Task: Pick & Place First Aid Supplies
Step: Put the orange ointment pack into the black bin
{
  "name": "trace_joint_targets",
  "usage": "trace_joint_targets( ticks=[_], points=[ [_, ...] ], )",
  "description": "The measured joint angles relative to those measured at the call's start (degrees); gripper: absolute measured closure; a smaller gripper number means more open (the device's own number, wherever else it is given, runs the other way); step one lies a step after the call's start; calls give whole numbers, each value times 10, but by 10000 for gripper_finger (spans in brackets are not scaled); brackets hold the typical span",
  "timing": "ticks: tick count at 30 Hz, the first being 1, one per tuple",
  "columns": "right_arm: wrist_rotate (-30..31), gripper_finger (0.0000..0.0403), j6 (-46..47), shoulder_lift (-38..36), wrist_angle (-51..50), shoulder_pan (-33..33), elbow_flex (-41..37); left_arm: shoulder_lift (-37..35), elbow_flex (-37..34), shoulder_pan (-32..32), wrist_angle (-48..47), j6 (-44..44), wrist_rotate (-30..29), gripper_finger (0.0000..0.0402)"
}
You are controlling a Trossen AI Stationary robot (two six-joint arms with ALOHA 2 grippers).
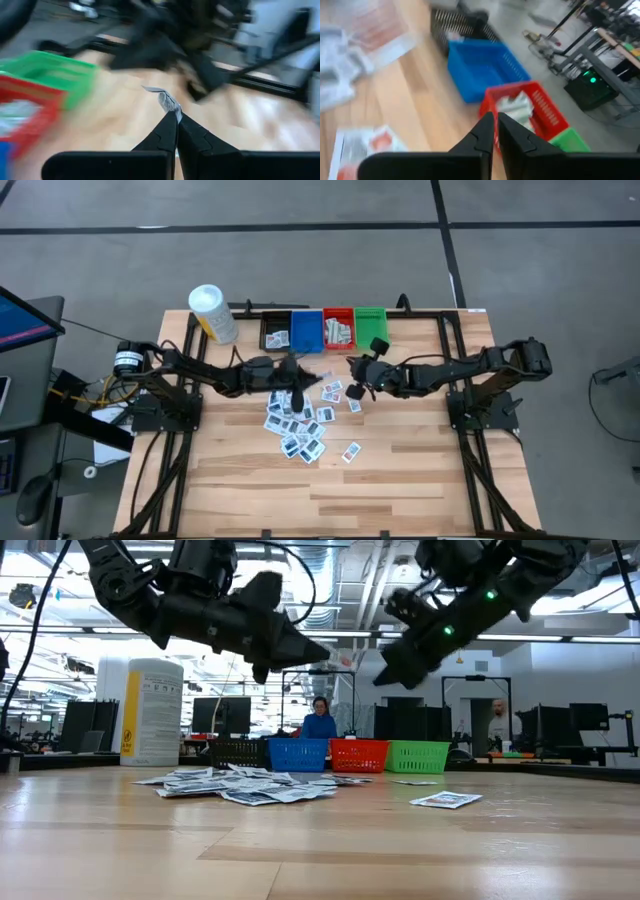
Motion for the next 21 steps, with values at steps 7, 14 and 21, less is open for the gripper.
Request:
trace_joint_targets(
  ticks=[7, 14, 21],
  points=[
    [-72, 385, 53, 0, -44, -9, -52, 0, 0, 82, -24, 37, -47, 395],
    [-86, 389, 83, 0, -20, 13, -106, -9, -1, 194, -129, 50, -110, 390],
    [-86, 389, 71, 0, 18, 36, -119, -57, 0, 228, -156, 86, -128, 390]
  ],
)
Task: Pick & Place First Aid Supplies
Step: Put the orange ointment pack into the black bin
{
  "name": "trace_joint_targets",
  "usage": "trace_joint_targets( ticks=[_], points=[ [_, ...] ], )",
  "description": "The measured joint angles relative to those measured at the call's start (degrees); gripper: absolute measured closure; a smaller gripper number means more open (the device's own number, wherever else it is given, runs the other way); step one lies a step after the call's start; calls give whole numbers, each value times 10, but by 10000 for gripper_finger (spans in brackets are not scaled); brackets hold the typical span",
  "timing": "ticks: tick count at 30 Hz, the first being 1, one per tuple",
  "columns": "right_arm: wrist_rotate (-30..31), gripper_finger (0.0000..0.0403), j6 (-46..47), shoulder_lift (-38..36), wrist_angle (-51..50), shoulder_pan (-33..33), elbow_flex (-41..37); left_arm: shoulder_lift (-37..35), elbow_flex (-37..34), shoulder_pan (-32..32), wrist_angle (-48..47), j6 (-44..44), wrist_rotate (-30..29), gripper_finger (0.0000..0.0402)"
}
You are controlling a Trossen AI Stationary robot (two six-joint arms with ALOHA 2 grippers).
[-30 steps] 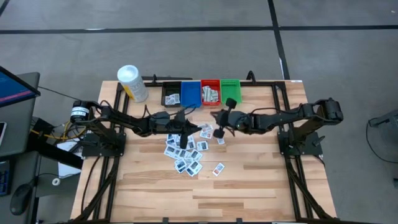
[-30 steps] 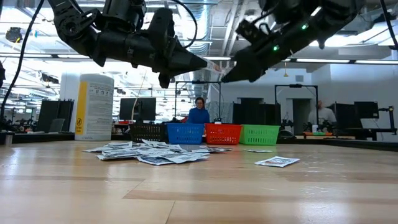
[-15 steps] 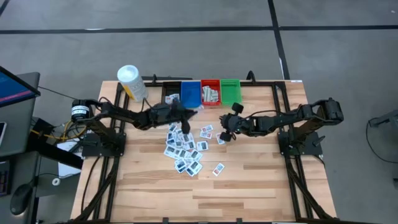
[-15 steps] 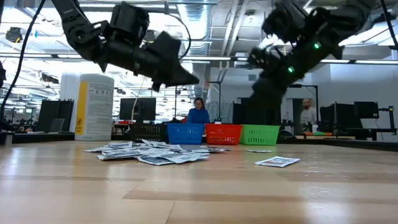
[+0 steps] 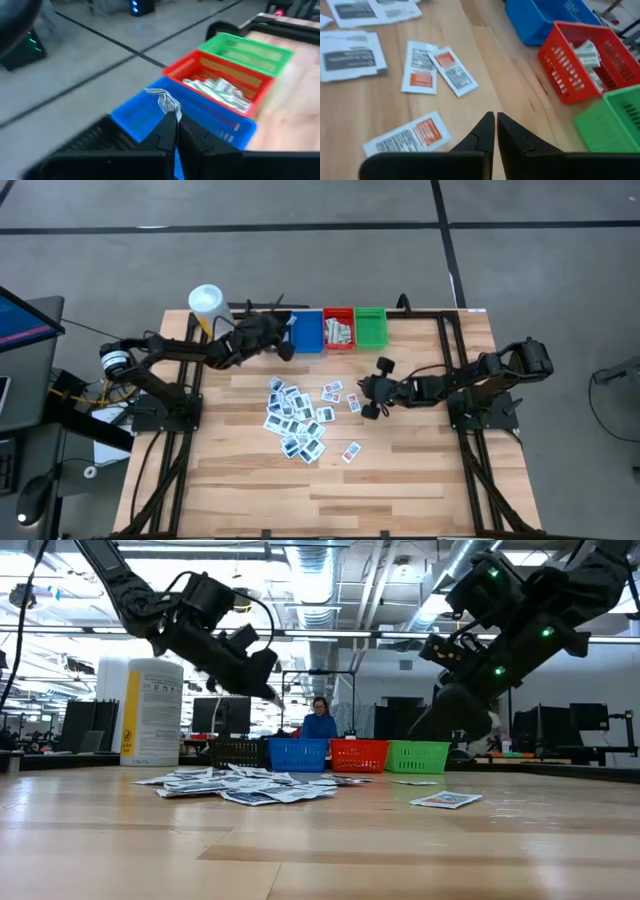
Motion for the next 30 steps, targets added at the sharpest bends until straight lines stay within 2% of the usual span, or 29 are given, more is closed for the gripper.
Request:
trace_joint_targets(
  ticks=[3, 12, 18, 22, 30],
  points=[
    [-2, 387, -1, 0, 9, 1, 0, -9, 0, 12, -18, 41, -19, 386],
    [-37, 376, 6, 0, 21, 1, 0, -6, 0, 52, -75, 37, -22, 348],
    [-77, 355, 5, 0, 24, 0, 0, -6, 0, 39, -76, -18, -22, 315],
    [-123, 334, 5, 0, 19, 1, 0, -6, 0, 8, -76, -52, -6, 309],
    [-137, 286, 1, 2, 19, 2, -19, -6, 0, -126, -67, -88, 17, 309]
  ],
)
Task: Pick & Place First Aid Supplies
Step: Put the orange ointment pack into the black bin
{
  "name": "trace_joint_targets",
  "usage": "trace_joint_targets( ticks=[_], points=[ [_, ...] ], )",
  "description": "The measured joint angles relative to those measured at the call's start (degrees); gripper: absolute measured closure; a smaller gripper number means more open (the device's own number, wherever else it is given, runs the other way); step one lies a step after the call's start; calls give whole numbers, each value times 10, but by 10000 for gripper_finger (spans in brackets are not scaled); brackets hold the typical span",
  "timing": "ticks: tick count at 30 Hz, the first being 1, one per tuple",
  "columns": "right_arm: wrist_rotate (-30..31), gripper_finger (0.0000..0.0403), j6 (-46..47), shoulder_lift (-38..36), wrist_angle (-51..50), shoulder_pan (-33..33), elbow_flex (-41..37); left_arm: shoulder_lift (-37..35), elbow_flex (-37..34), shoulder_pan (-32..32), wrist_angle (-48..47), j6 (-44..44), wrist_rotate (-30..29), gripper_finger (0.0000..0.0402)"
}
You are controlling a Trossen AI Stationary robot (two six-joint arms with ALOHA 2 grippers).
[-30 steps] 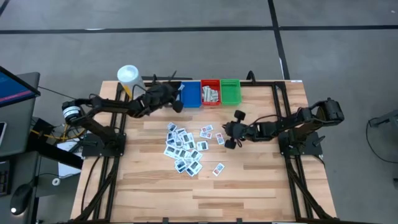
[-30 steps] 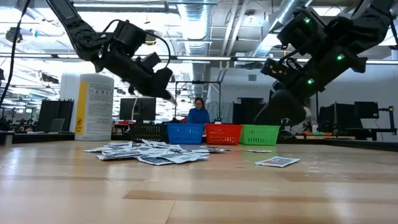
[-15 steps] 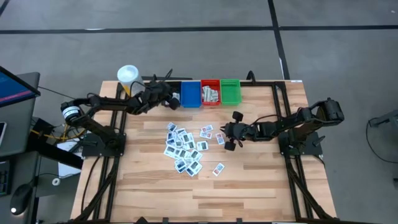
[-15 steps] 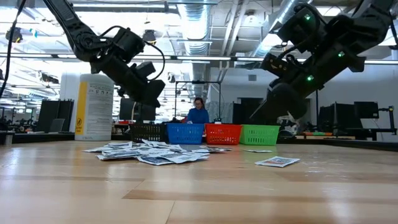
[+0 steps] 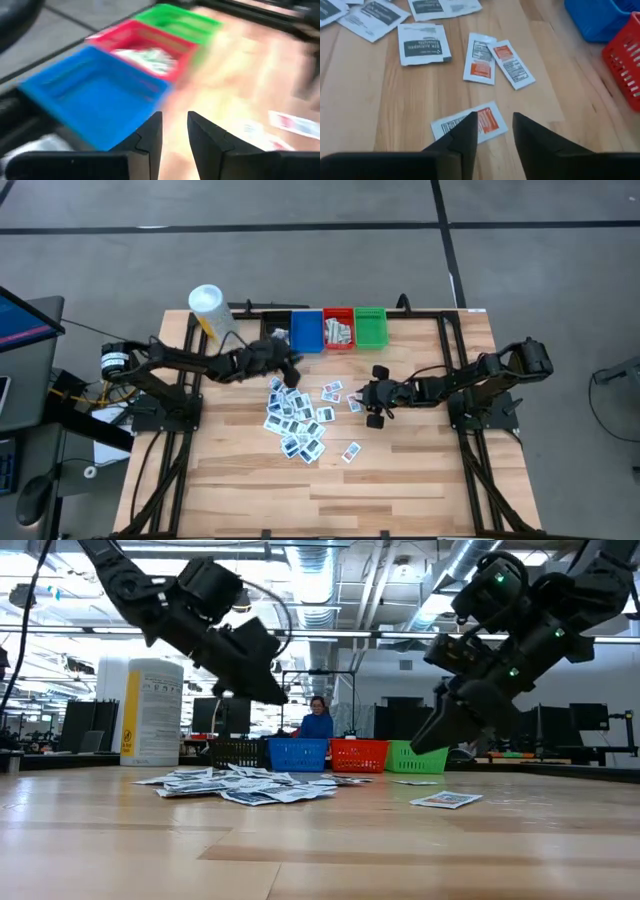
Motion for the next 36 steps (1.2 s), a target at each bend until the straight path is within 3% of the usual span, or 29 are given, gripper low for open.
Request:
trace_joint_targets(
  ticks=[7, 14, 22, 28, 36],
  points=[
    [-15, 216, 2, 0, 22, 17, 0, 0, 0, -93, 44, 30, 0, 309],
    [-14, 166, 4, 0, 22, 24, 0, 5, 0, -129, 94, 93, 2, 309],
    [-13, 174, 1, 0, 23, 23, 0, 69, 0, -129, 180, 94, 93, 309],
    [-13, 188, -11, 0, 21, 23, 0, 124, 0, -129, 240, 94, 97, 309],
    [-14, 195, -17, 0, 18, 22, 0, 133, 0, -129, 258, 94, 97, 309]
  ],
)
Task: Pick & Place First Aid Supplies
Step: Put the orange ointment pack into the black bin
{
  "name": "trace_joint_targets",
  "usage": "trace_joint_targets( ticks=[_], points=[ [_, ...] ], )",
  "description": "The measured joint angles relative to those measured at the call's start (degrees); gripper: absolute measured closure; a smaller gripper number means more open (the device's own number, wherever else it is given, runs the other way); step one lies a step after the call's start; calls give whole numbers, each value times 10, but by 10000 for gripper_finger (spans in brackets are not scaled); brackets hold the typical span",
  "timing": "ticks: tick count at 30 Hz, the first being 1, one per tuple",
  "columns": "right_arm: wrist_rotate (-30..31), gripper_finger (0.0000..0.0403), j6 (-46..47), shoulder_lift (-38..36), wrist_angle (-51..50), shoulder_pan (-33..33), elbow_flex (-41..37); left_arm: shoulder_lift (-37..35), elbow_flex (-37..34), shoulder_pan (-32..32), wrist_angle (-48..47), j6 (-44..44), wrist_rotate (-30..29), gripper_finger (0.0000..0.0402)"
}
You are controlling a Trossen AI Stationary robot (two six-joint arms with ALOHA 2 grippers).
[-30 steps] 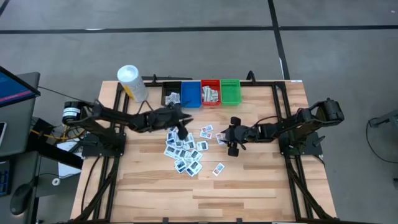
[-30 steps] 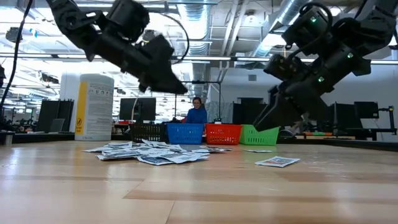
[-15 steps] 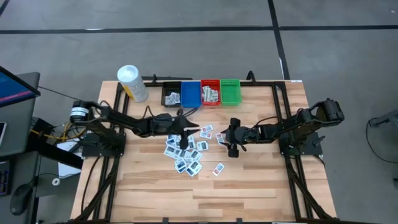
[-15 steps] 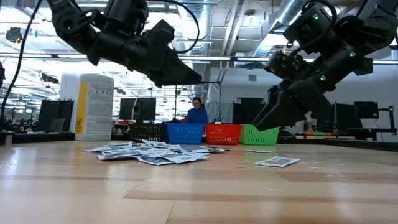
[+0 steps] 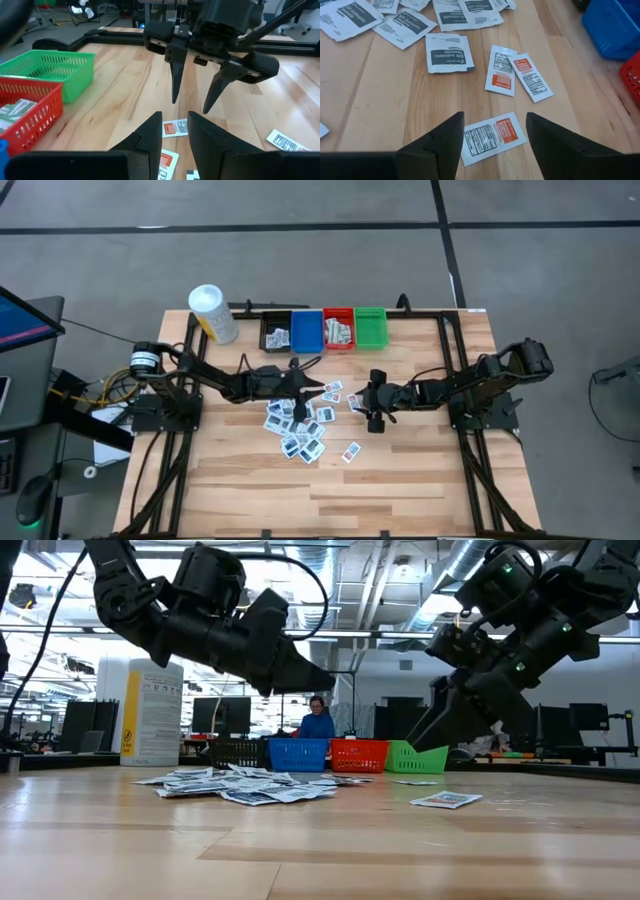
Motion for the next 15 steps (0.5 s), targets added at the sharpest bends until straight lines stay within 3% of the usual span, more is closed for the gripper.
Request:
trace_joint_targets(
  ticks=[10, 15],
  points=[
    [-2, 200, -19, 0, -3, -12, 0, 0, 0, 0, 5, 0, 7, 309],
    [-32, 207, -39, 0, -3, -11, 0, 0, 0, -1, 5, -4, 9, 309]
  ],
)
